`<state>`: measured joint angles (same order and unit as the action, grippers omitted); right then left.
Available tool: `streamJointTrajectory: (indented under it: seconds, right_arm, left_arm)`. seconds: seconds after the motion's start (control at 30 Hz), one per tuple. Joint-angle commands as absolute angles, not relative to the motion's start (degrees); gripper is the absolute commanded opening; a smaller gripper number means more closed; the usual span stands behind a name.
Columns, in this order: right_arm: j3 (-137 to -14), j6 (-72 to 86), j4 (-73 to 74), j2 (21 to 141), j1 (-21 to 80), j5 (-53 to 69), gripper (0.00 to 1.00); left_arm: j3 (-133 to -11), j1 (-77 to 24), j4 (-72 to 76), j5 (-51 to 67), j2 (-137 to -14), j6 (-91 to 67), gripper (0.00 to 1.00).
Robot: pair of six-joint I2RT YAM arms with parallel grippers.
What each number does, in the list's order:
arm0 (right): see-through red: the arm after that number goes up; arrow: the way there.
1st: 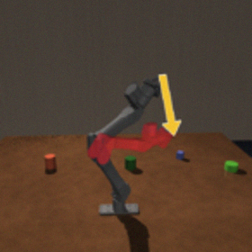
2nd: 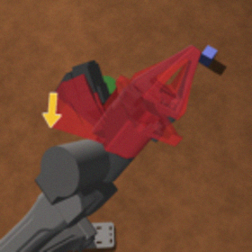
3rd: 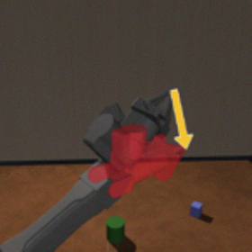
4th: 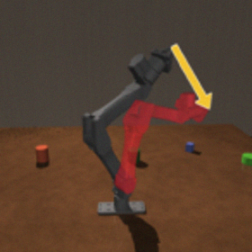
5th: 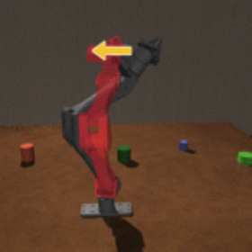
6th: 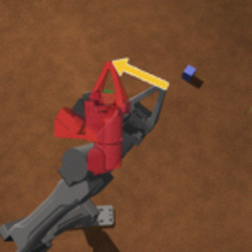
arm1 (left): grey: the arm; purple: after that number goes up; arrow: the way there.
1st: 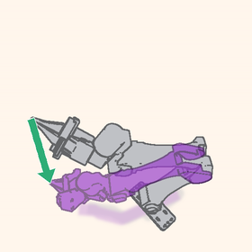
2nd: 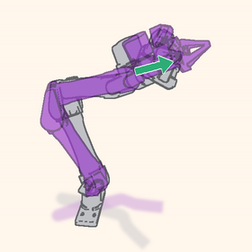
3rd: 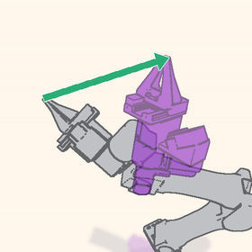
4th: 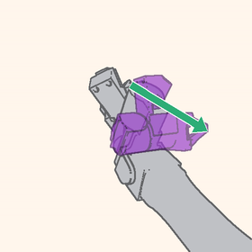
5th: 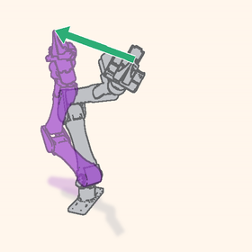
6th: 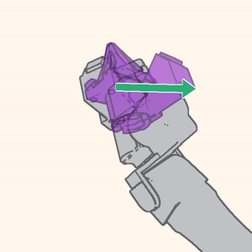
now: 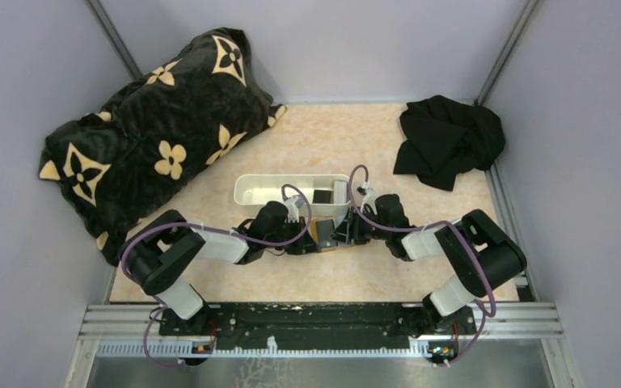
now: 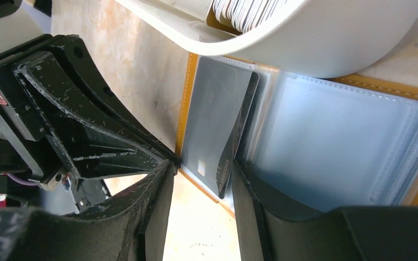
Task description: Take the credit cards out of the card holder
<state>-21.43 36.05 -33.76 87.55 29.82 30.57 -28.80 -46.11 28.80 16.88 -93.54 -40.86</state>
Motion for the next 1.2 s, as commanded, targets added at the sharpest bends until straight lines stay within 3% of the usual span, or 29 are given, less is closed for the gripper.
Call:
streamJointTrajectory:
  seconds: [0.0, 0.27, 0.53, 0.87, 1.17]
  right_arm:
    - [-20.0, 43.5, -44.3, 88.5, 31.4, 44.5, 0.43]
    - [-17.6, 49.3, -54.4, 88.6, 31.4, 48.7, 0.41]
    - [-17.8, 46.7, -52.6, 92.0, 31.4, 48.1, 0.40]
    - [-21.2, 30.8, -27.3, 87.0, 31.6, 36.2, 0.36]
    - [-21.5, 31.8, -28.2, 85.1, 31.6, 37.2, 0.35]
  left_arm:
    - [-28.1, -46.1, 22.6, 13.8, -97.2, -38.1, 0.00]
    - [-28.2, -46.1, 22.9, 14.4, -97.7, -38.3, 0.00]
    - [-28.5, -46.1, 22.5, 14.4, -97.4, -38.2, 0.00]
    - [-27.6, -46.1, 22.9, 14.4, -97.1, -38.8, 0.00]
    - [-28.1, -46.1, 22.9, 15.0, -97.5, -38.7, 0.00]
